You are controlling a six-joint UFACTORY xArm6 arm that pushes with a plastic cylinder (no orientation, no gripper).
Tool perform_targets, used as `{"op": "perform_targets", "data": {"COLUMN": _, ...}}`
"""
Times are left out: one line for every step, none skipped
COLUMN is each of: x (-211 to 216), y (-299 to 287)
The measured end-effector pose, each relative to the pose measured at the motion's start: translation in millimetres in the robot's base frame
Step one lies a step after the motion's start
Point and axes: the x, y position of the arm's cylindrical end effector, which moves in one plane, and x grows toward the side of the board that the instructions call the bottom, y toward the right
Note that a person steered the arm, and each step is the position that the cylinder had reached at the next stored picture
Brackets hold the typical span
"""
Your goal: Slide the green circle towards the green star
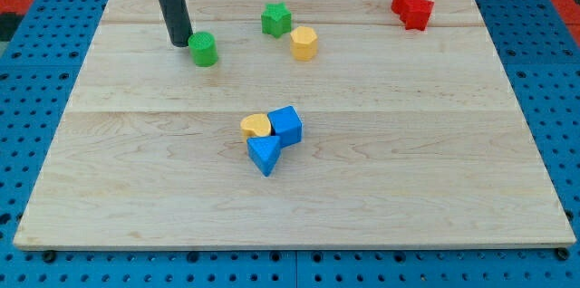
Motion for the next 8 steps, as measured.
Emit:
{"op": "perform_targets", "data": {"x": -3, "y": -44}}
{"op": "perform_targets", "data": {"x": 26, "y": -48}}
{"op": "perform_targets", "data": {"x": 39, "y": -21}}
{"op": "perform_targets", "data": {"x": 27, "y": -2}}
{"op": "perform_targets", "data": {"x": 26, "y": 10}}
{"op": "perform_targets", "data": {"x": 26, "y": 20}}
{"op": "perform_targets", "data": {"x": 26, "y": 26}}
{"op": "perform_targets", "data": {"x": 26, "y": 34}}
